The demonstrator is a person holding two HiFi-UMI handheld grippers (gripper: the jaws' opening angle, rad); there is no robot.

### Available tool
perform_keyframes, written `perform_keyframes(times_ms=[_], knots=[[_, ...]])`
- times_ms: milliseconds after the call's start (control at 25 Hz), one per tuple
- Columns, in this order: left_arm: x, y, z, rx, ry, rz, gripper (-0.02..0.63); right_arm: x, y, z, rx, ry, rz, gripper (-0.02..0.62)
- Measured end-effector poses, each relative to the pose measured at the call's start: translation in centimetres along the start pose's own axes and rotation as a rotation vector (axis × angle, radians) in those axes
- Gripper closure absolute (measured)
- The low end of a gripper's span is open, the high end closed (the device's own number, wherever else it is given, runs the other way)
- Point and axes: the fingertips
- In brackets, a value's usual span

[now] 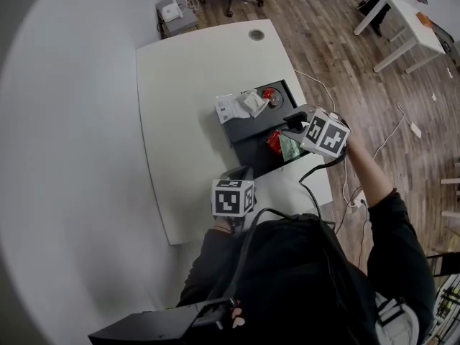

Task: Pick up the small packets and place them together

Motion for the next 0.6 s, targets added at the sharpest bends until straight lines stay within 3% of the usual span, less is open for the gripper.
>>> perform_keyframes(times_ms=[320,600], knots=[[-0.1,-0.1,-0.1,0.000,0.009,-0.002,0.606,-3.4,4.5,3.7,-0.009,0.134,-0.170,0.437],[-0.1,-0.2,-0.1,-0.006,0.013,-0.006,0.606,-5.2,4.7,5.2,0.012,0.236,-0.195,0.383]])
Point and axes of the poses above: the fingertips, and each gripper's own axes: x backward along the fingers, y to its left, z out of its underside, and after that the axes turned 4 degrees about y, right-handed
